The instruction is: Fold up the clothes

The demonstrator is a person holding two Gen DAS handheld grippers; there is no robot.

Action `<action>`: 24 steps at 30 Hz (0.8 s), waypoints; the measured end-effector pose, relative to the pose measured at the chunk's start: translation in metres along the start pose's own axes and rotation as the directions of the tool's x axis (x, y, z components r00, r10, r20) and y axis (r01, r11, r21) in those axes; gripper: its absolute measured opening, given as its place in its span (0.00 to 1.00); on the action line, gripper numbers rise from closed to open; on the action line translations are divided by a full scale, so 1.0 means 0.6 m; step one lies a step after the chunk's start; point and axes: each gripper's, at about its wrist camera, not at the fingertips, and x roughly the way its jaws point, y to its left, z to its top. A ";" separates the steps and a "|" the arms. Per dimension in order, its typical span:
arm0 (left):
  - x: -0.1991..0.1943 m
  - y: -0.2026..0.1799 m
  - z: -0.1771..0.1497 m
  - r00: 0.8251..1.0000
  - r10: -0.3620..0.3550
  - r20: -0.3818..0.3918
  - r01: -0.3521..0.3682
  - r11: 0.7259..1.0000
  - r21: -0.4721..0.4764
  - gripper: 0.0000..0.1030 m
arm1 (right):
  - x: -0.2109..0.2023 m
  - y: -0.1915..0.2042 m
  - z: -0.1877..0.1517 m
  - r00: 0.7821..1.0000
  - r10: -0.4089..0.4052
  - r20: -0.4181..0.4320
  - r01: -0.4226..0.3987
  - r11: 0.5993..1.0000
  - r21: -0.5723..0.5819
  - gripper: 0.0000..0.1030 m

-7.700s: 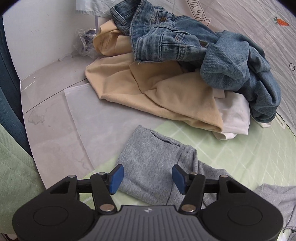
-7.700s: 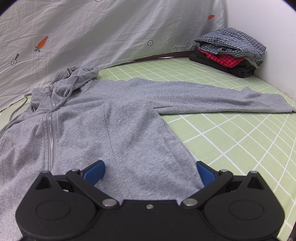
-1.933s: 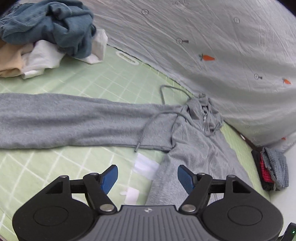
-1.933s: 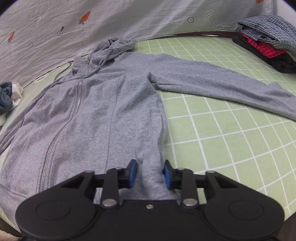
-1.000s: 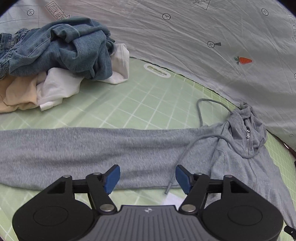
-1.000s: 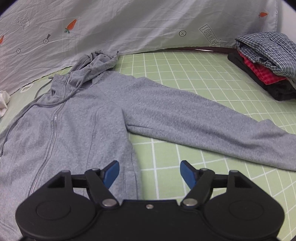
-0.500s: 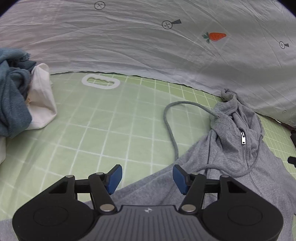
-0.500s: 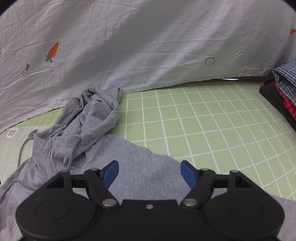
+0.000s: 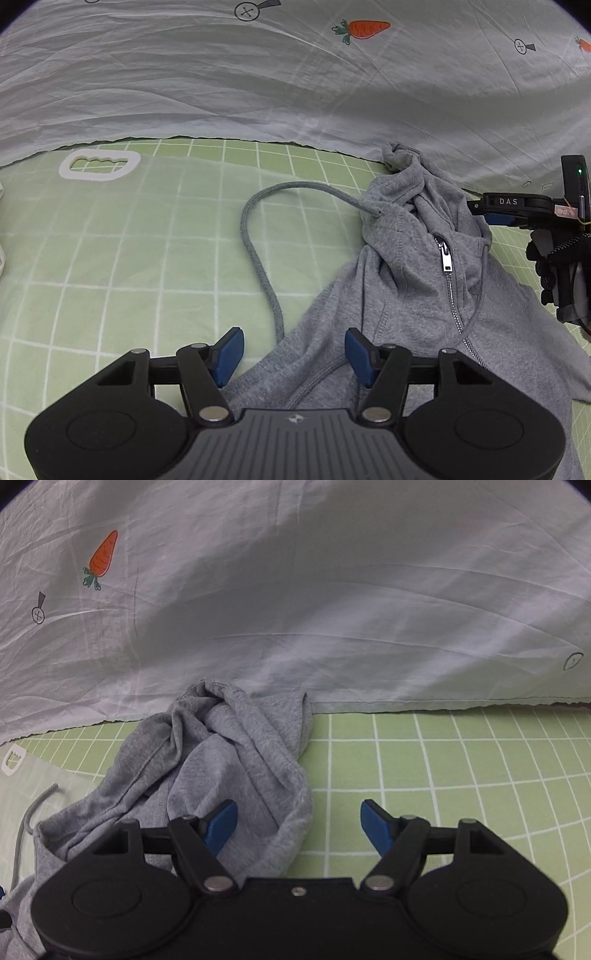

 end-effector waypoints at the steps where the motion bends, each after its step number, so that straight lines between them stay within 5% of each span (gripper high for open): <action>1: 0.001 0.002 0.000 1.000 -0.001 0.002 0.001 1.000 -0.008 0.54 | 0.006 0.000 0.003 1.000 0.013 -0.003 -0.013 1.000 -0.004 0.66; 2: 0.001 0.003 0.000 1.000 -0.002 0.003 0.002 1.000 -0.016 0.44 | 0.013 0.001 0.005 1.000 0.029 -0.013 -0.029 0.999 -0.017 0.58; 4: 0.004 0.007 0.001 1.000 -0.003 0.005 0.003 1.000 -0.031 0.16 | 0.024 0.008 0.007 0.998 0.048 -0.034 -0.051 0.996 -0.078 0.12; 5: 0.006 0.008 0.001 1.000 -0.002 0.004 0.002 0.999 -0.037 0.07 | 0.026 0.013 0.009 0.999 0.034 -0.030 -0.037 0.992 -0.124 0.06; 8: 0.009 0.004 0.001 1.000 0.027 0.013 -0.027 1.000 -0.014 0.06 | 0.023 0.012 0.029 0.999 -0.027 0.036 0.034 0.977 -0.211 0.06; 14: 0.006 0.010 0.019 0.989 0.131 0.062 -0.132 0.991 0.008 0.07 | 0.019 -0.017 0.095 0.986 -0.104 0.129 0.128 0.973 -0.194 0.06; 17: 0.014 0.016 0.031 0.988 0.145 0.045 -0.144 0.989 -0.029 0.09 | 0.034 -0.012 0.098 0.986 -0.133 0.098 0.152 0.963 -0.222 0.10; 19: 0.010 0.020 0.037 0.989 0.141 0.047 -0.138 0.989 -0.062 0.15 | 0.033 -0.007 0.090 0.985 -0.150 0.082 0.165 0.960 -0.225 0.37; 22: -0.003 0.038 0.049 0.988 0.119 0.094 -0.101 0.979 -0.178 0.39 | -0.008 -0.015 0.073 0.978 -0.159 0.136 0.178 0.974 -0.140 0.66; 24: 0.006 0.039 0.060 0.990 0.117 0.085 -0.100 0.978 -0.182 0.44 | -0.037 -0.022 0.056 0.978 -0.151 0.144 0.164 0.983 -0.086 0.71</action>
